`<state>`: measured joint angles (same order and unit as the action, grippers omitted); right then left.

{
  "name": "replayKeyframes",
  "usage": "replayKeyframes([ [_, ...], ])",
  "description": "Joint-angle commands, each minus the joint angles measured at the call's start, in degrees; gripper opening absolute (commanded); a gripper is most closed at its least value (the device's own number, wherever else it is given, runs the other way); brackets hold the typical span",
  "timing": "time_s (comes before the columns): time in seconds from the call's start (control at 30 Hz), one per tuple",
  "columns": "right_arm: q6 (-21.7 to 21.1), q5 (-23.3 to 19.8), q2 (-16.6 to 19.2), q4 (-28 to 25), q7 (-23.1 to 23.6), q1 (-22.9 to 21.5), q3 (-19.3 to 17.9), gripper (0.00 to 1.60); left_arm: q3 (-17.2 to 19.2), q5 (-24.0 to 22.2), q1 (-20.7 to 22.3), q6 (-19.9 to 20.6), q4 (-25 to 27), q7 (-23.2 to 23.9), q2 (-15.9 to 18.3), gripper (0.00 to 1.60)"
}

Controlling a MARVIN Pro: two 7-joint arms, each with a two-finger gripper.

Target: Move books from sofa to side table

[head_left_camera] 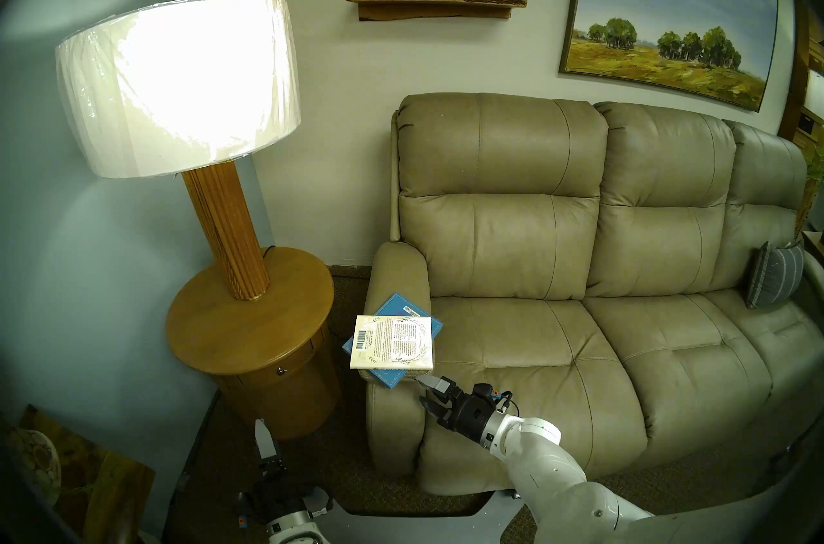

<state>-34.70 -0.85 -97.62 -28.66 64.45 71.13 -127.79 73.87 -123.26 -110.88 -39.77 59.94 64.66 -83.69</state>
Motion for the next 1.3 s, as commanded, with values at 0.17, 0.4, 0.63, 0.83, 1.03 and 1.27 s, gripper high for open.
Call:
replayKeyframes([
  [0.17,-0.03,-2.22,-0.20,2.36,-1.49,-6.79,-2.34,1.60,0.03,0.08,-0.02,0.00,0.33,0.35,-0.01,1.60],
  [0.4,0.47,-2.53,0.71,5.07,-1.67,-8.62,-3.34,1.60,0.04,0.07,-0.03,0.01,0.35,0.38,-0.02,1.60],
  [0.63,1.19,-2.65,2.21,9.15,-2.21,-10.52,-4.46,1.60,0.05,0.07,-0.04,0.01,0.35,0.40,-0.02,1.60],
  [0.83,1.13,-2.18,3.50,11.85,-1.97,-11.65,-4.61,1.46,0.05,0.07,-0.04,0.01,0.35,0.41,-0.02,1.60],
  [1.03,1.29,-0.66,5.18,15.80,-4.34,-13.13,-3.51,0.76,0.05,0.06,-0.04,0.01,0.35,0.42,-0.02,1.60],
  [1.27,2.75,-0.90,6.19,16.65,-3.92,-13.07,-4.27,0.46,0.04,0.06,-0.04,0.01,0.35,0.41,-0.02,1.60],
])
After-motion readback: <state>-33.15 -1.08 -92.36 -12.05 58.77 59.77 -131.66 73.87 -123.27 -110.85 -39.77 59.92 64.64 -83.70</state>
